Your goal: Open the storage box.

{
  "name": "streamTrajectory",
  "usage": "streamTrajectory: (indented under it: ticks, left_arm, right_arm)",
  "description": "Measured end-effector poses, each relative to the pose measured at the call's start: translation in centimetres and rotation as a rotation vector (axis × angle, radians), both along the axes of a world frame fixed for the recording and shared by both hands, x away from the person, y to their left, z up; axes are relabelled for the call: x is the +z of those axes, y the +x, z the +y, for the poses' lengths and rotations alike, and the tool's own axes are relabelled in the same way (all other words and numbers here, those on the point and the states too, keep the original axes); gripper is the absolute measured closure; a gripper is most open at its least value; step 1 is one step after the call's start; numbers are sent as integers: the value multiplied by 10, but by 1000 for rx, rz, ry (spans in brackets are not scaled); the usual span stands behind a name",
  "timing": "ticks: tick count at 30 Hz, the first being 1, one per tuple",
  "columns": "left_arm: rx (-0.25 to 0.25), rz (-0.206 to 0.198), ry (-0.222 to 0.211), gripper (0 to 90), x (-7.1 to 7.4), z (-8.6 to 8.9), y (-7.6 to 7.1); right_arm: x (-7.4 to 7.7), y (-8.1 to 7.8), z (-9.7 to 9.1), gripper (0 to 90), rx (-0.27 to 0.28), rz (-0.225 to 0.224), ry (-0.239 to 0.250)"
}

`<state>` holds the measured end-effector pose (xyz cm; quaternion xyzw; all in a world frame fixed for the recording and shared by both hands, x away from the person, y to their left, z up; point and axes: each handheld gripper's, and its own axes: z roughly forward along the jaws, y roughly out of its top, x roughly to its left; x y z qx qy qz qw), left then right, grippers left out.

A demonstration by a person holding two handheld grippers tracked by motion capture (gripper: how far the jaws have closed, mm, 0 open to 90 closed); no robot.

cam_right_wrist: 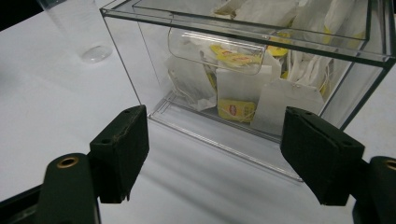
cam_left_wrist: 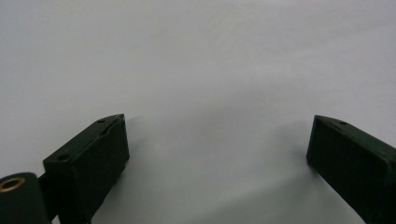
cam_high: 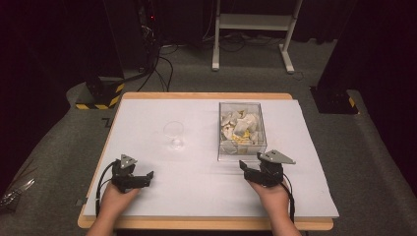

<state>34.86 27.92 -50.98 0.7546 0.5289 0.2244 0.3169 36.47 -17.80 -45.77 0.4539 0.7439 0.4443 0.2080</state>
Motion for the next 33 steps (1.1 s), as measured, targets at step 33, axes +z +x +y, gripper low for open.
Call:
streamTrajectory:
  ticks: [33]
  left_arm:
    - [-1, -1, 2, 59, 0, 0, 0]
  right_arm:
    - [2, 27, 16, 323, -47, -5, 4]
